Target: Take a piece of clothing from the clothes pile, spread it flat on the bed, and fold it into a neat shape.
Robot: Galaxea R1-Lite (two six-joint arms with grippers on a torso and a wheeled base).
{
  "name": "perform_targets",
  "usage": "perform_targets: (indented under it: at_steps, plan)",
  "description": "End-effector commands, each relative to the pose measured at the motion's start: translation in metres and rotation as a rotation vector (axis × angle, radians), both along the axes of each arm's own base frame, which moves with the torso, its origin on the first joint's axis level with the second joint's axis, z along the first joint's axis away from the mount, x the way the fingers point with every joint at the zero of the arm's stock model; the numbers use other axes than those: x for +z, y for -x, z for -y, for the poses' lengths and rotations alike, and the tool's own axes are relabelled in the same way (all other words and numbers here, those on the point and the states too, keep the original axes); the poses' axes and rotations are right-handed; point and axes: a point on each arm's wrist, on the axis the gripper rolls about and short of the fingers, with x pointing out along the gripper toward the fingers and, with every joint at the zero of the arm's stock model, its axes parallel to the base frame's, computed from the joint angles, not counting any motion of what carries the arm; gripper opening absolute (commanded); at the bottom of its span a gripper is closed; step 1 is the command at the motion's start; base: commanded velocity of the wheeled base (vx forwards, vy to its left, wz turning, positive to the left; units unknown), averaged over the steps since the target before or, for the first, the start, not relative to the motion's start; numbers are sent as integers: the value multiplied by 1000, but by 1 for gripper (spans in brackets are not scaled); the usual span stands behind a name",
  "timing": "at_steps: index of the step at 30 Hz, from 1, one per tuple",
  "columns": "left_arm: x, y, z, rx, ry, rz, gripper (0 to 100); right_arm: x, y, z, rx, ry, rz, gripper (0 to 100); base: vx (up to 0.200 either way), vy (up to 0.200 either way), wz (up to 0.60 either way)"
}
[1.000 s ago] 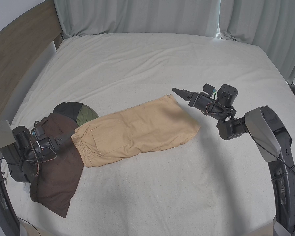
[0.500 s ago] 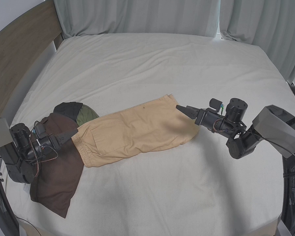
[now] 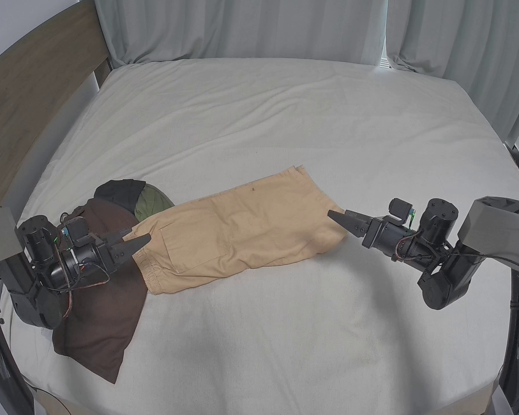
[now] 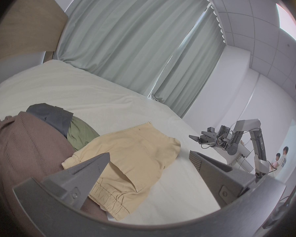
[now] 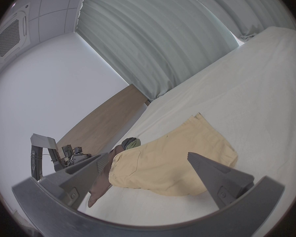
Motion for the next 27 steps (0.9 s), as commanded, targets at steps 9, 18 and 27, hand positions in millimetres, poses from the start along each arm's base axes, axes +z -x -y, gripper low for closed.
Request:
perform_targets:
  at_steps: [9, 18, 27]
  plan:
    - [6, 4, 4, -8, -173, 165, 100, 0, 22, -14, -29, 9, -48, 100, 0, 0, 0]
    - [6, 3, 7, -16, -201, 196, 100, -23, 8, -19, -78, 0, -113, 100, 0, 0, 0]
    - [5, 3, 6, -14, -195, 186, 100, -35, 8, -27, -85, -3, -182, 100, 0, 0, 0]
